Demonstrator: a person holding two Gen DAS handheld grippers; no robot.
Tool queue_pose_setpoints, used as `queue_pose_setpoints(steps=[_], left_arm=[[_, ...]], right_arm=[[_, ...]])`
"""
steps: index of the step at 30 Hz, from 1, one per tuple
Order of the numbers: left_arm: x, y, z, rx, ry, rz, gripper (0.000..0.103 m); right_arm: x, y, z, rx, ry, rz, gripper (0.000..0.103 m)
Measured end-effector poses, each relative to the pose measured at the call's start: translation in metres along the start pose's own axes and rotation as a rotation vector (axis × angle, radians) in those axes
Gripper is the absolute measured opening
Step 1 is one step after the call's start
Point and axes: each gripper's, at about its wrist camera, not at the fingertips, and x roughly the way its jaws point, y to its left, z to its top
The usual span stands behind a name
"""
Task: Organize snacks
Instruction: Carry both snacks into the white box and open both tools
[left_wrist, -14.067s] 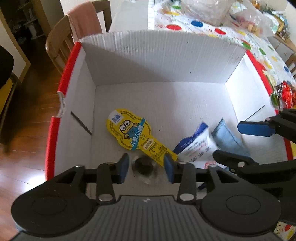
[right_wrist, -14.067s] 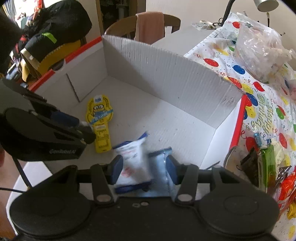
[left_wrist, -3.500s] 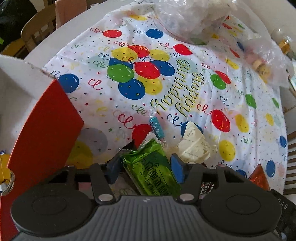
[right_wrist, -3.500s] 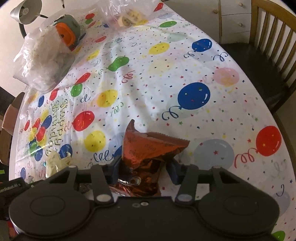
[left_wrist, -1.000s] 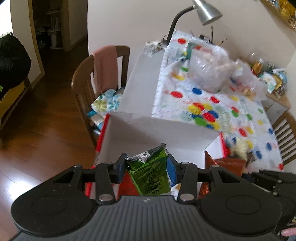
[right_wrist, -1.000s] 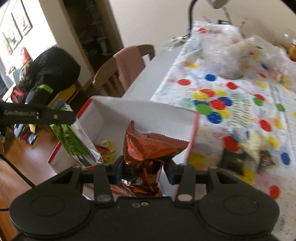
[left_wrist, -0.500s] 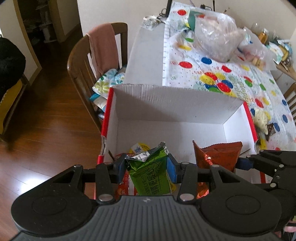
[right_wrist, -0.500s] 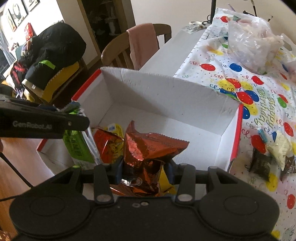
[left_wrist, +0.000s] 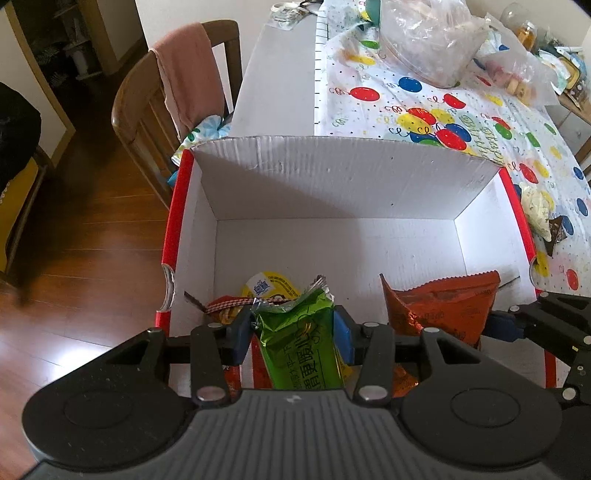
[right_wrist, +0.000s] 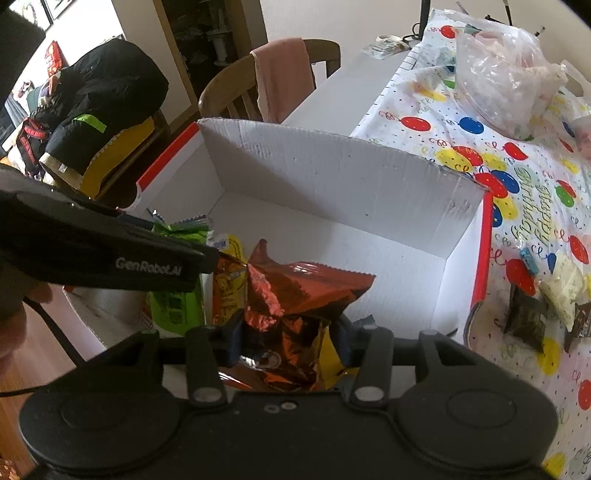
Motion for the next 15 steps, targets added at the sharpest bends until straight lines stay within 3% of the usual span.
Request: queue_pose_setpoints(steps=[13,15], left_arm=[[-0.03,0.001,-0.013,-0.014,-0.077,-0.032,0.056],[-0.04,-0.002,-0.015,-0.01,-0.101,-0.045,0.056]], right_arm=[[-0.029,-0.011,-0.004,0.054,-0.058,0.015,0.051],[-0.039,-0.014,-0.005,0.062,-0.078,0.021,0.059]])
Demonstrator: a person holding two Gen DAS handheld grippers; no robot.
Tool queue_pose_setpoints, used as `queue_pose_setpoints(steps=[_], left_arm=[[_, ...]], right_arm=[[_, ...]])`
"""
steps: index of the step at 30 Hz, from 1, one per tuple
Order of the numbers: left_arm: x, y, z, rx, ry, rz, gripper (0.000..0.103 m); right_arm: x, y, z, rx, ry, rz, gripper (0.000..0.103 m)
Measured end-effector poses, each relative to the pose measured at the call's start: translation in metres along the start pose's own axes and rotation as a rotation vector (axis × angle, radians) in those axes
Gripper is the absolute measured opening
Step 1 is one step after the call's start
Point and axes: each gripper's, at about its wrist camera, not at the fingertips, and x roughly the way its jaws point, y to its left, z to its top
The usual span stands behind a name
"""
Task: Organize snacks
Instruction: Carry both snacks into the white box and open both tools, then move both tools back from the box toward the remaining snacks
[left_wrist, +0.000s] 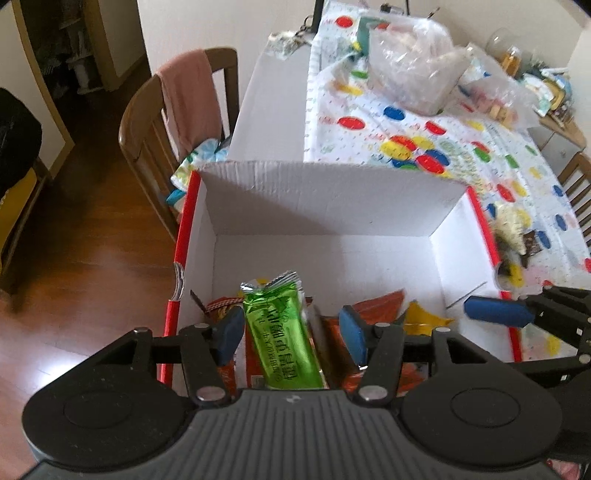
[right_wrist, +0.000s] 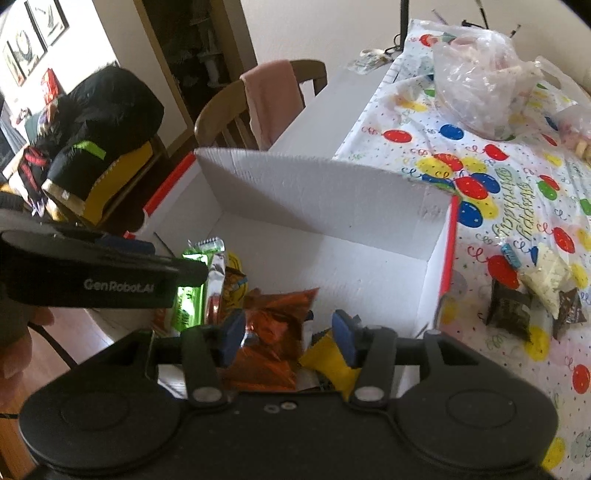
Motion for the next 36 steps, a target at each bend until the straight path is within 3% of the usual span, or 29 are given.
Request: queue_pose_setpoints(steps=[1,6,10,15,21,24,36], left_arm=[[-0.004,-0.001,-0.001,0.001,-0.011,-0.006,0.056],[-0.026,-0.014,-0.005,0.01,-0.079,-0.023,0.061],[-0.039,-0.029,-0.005,0.024,-0.12,-0.049,0.061],[-0.056,-0.055,-0.009,0.049,-0.174,-0.094,0.073],[-0.063,-0.093,-0.011,0.073,-0.205,-0.14,0.076],[-0.065,-0.112,-0.013,0.073,-0.227,-0.158,0.08],[-0.031,-0.199,-0.016,0.065,-0.178,-0.198,0.081]], right_arm=[[-0.006,-0.001,-0.001,0.003,-0.015,0.004,0.066],[-0.031,-0.011,-0.002,0.029,-0.062,0.014,0.067],[-0.052,-0.022,-0.005,0.047,-0.1,0.023,0.078],[-0.079,-0.038,-0.014,0.064,-0.139,0.023,0.086],[-0.108,-0.066,-0.026,0.072,-0.174,0.016,0.089],[-0.123,-0.084,-0.034,0.067,-0.208,0.014,0.103],[-0.144,-0.169,-0.059,0.079,-0.187,-0.026,0.103]])
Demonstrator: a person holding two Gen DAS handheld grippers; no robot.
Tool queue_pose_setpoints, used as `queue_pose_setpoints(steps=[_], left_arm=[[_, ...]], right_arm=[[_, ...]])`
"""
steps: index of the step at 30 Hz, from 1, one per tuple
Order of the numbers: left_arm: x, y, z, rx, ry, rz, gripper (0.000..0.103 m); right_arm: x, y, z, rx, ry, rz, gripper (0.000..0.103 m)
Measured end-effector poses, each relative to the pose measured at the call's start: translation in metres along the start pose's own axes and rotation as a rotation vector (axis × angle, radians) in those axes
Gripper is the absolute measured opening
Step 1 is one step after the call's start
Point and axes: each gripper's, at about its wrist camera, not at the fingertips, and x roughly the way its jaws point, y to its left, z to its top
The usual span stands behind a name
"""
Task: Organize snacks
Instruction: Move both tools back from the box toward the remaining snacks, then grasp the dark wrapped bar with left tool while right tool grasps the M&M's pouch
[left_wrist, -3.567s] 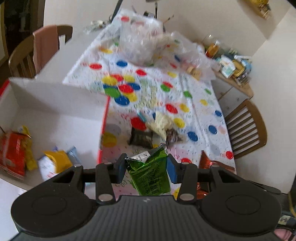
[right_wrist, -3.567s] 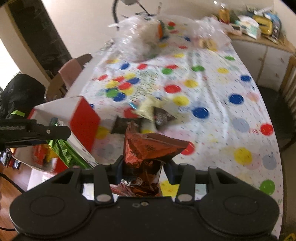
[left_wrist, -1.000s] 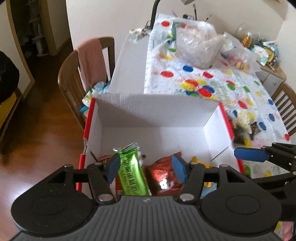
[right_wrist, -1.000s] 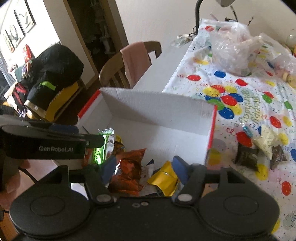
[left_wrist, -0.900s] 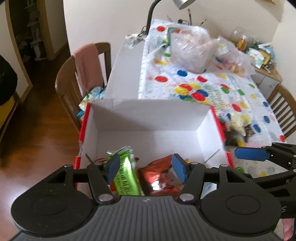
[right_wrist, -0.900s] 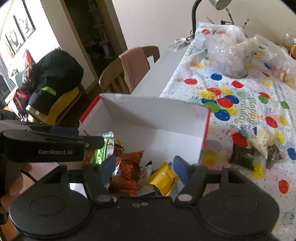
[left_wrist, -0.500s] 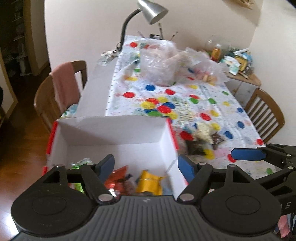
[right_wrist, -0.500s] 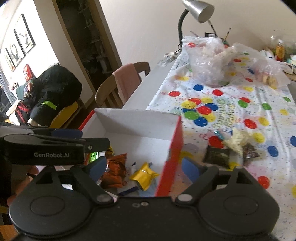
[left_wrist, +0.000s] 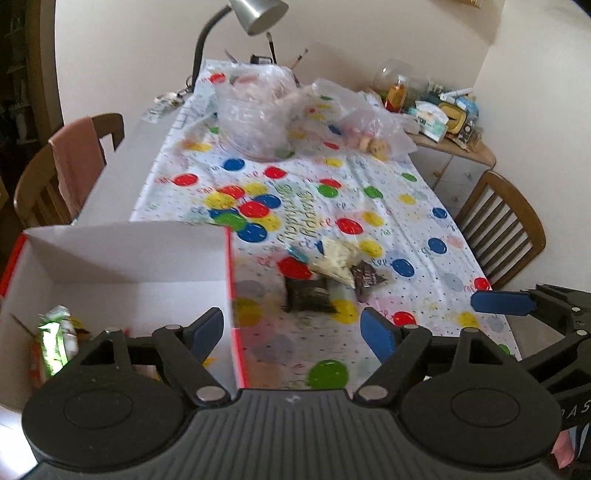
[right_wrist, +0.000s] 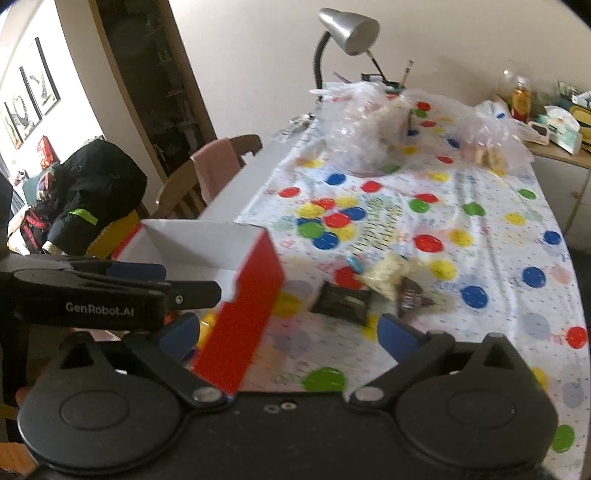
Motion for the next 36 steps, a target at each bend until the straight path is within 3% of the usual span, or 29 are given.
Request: queue_pose_setpoints(steps=[7,14,26,35,36], left_arm=[[0.051,-0.034,0.005,0.019,0.068,0.058,0.081],[0.107,-0.062,0.019,0.03,0.152,0.127,0.081],[0.189,-0.043,0.039,-0.119,0.29,0.178,0.081],[0.222,-0.034,0.041,-0.148,0.353,0.174,0.081],[0.225,-0.032,0.041,-0.151,0.357,0.174,0.081]], right_arm=[[0.003,-0.069,-0.002,-0.016,0.029,-0.045,0.103],[0.027,-0.119,0.001,-0.093,0.076,-0.037,0.103],[0.099,-0.138,0.009,-0.156,0.171,0.03,0.101],[0.155,-0.141,0.01,-0.152,0.23,0.029,0.092],[0.158,-0.14,0.011,-0.154,0.233,0.033,0.088]])
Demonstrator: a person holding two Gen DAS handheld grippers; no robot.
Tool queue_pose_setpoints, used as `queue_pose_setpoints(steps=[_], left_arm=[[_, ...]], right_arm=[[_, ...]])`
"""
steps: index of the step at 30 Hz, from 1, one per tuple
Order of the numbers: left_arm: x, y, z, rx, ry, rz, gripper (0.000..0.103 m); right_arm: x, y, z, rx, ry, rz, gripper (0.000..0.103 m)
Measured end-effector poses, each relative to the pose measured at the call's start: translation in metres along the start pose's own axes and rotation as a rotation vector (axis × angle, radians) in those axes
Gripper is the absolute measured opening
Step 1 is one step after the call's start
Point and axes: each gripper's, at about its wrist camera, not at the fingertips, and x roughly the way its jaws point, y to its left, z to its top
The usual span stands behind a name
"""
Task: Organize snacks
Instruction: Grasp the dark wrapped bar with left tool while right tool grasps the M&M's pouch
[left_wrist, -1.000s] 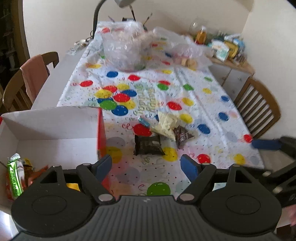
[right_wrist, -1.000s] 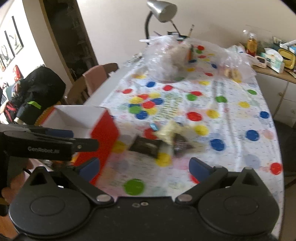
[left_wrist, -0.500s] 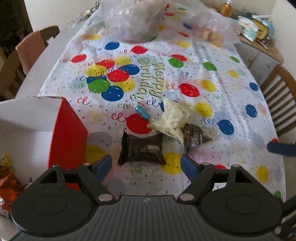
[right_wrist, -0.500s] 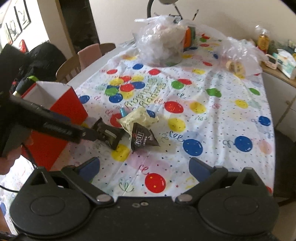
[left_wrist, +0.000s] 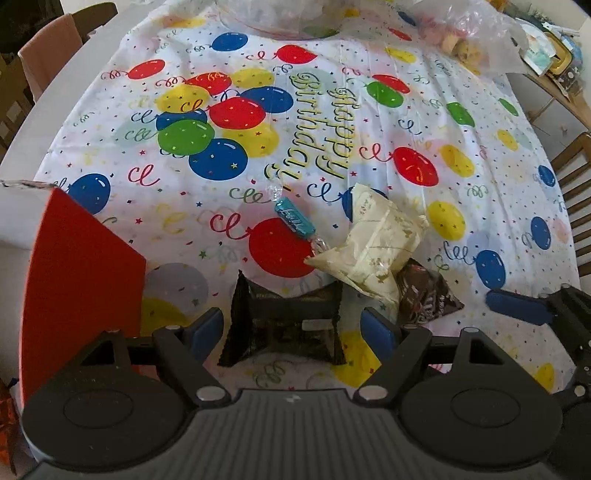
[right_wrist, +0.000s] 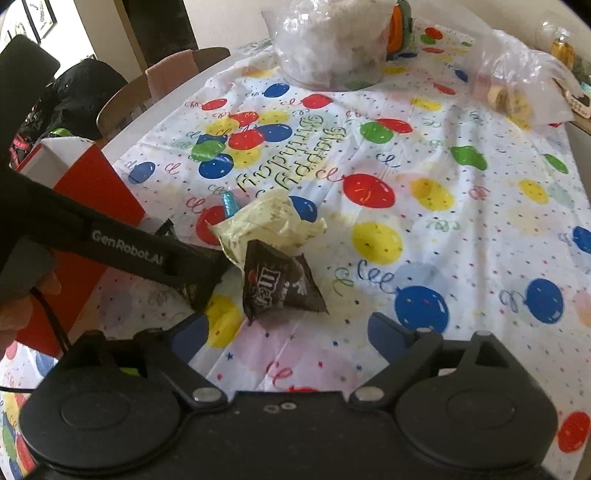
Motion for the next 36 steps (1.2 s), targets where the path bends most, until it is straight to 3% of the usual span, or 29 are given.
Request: queue_pose_setpoints(steps=[9,13,18,22,28,36], left_arm=[[0.013,0.006,0.003,-0.008,0.027,-0.025,0.08],[0.014,0.005,0.001,0.004,0.014,-0.014,0.078],[0.012,0.0,-0.001,0.052,-0.008,0.016,0.057],[0.009,0.0,-0.004,0.057,-0.019,0.013,0.053],[0.004,0.002,-0.011,0.046,-0.019,0.01,0.051],[-0.018,0.009,-0.033,0.023,-0.033,-0.029,0.051]], right_arm=[[0.022,0.006,0.013,-0.019,-0.003,-0.001,0.07],[0.027,0.009,0.015,-0.038,-0.003,-0.006,0.057],[0.028,0.009,0.013,-0.042,-0.008,-0.004,0.048],[0.025,0.008,0.011,-0.035,-0.013,-0.009,0.042],[0.015,0.009,0.005,-0.006,-0.027,-0.016,0.036],[-0.012,0.017,-0.012,0.025,-0.04,-0.028,0.036]])
